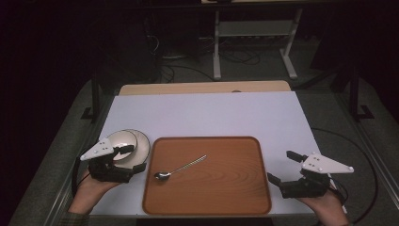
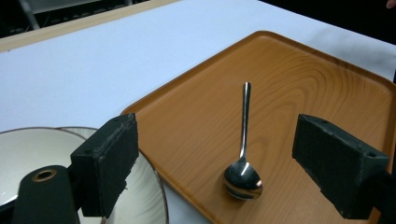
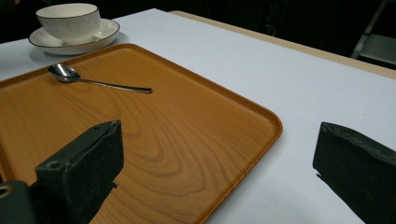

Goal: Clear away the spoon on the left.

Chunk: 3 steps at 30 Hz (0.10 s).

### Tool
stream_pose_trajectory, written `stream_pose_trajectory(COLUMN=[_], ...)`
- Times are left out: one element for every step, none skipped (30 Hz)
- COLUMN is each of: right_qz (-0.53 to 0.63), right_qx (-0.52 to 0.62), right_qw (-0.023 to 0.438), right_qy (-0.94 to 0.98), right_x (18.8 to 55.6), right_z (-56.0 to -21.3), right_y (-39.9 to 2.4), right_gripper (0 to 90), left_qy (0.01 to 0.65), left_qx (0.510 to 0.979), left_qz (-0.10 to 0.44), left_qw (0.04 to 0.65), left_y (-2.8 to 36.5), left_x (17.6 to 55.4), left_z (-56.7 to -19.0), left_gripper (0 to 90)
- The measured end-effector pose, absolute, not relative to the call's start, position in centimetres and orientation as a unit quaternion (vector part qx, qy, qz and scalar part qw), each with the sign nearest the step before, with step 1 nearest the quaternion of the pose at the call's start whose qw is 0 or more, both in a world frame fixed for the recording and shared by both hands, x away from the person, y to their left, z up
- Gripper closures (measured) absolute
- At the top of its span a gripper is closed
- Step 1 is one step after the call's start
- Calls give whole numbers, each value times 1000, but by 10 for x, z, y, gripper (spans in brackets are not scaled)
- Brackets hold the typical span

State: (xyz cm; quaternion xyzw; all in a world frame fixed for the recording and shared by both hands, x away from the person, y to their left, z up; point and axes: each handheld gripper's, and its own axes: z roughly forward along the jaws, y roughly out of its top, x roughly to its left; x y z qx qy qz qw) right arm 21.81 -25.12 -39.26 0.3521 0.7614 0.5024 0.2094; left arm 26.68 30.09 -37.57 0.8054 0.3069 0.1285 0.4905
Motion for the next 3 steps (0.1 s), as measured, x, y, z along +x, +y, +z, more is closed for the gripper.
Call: stream_pose_trajectory(right_qz=[502,502,501], right_qx=[352,352,353], right_qw=[210,210,210], right_qy=[761,762,762], right_x=[218,218,218], right_z=[-393,-393,-393], right_y=[-251,-251,-251], right_gripper=[11,11,11], left_qy=[305,302,298], left_qx=[807,809,813], left_qz=[127,124,122], left_qw=[490,488,486], left_y=[299,296,292], left_x=[267,267,266], left_z=[-376,-376,-377], left_gripper=[142,142,142])
